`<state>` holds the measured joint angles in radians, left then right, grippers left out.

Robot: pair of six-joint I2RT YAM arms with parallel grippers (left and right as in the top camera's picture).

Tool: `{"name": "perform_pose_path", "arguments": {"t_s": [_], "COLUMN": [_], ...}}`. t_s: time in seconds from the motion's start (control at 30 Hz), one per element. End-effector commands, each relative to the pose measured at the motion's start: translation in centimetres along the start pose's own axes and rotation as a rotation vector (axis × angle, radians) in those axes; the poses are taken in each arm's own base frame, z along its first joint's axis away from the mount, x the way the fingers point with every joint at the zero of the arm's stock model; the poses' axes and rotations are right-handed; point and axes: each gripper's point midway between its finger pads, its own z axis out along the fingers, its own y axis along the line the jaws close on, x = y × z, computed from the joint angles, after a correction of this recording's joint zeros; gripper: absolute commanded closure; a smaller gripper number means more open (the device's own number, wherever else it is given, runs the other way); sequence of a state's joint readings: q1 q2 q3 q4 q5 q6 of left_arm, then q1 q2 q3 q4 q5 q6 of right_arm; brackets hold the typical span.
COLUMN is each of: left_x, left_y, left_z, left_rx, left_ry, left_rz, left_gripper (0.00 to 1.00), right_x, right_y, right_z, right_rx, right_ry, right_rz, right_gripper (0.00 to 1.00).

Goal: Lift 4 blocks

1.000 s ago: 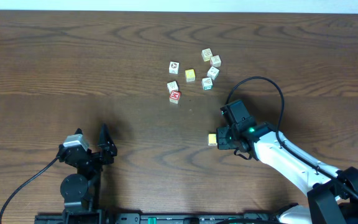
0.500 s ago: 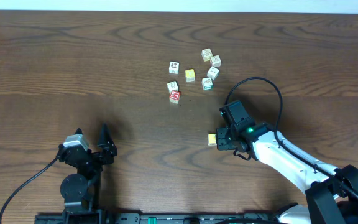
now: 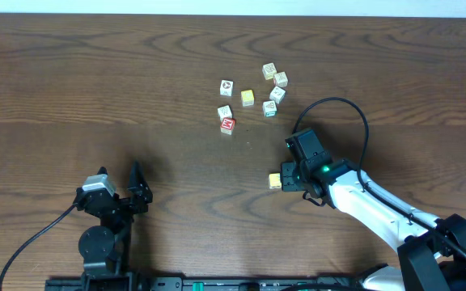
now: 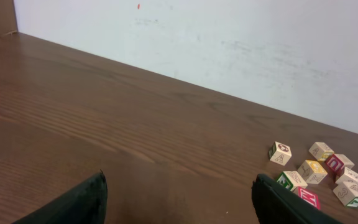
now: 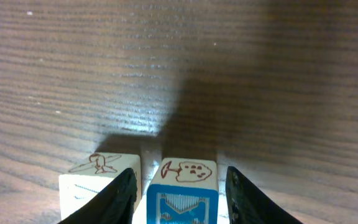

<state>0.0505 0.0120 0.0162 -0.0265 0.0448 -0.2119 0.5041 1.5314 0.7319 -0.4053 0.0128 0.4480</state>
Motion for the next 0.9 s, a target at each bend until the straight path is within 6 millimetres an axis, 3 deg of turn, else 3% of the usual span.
{"name": "perform_pose_path", "arguments": {"t_s": [0.0, 0.37, 0.43, 0.57, 0.63, 0.87], "left_x": [1.5, 1.5, 1.5, 1.5, 1.5, 1.5], "left_y": [0.9, 0.9, 0.9, 0.9, 0.9, 0.9], "left_z": [0.1, 0.1, 0.1, 0.1, 0.1, 0.1], "left_rx": [-0.043, -0.043, -0.043, -0.043, -0.043, -0.043], "left_ry": [0.045, 0.045, 0.045, 0.045, 0.045, 0.045], "left_rz": [0.01, 0.01, 0.01, 0.01, 0.01, 0.01], "left_gripper": [0.25, 0.25, 0.25, 0.25, 0.25, 0.25], "right_x": [0.2, -1.5, -1.9, -2.5, -2.6, -1.8], "right_y": [-0.2, 0.0, 0.2, -0.1, -0.7, -2.6], "right_z": [0.3, 0.2, 0.2, 0.2, 0.1, 0.1], "right_rx": [0.029, 0.03, 0.021, 0.028, 0.047, 0.118], "right_ry": [-0.005, -0.077, -0.095, -0.115, -0.119, -0.082], "right_rz": [-0.003, -0.003, -0.002, 0.009, 0.019, 0.037], "right_gripper": [0.55, 0.49, 0.57, 0.88, 0.99, 0.99]}}
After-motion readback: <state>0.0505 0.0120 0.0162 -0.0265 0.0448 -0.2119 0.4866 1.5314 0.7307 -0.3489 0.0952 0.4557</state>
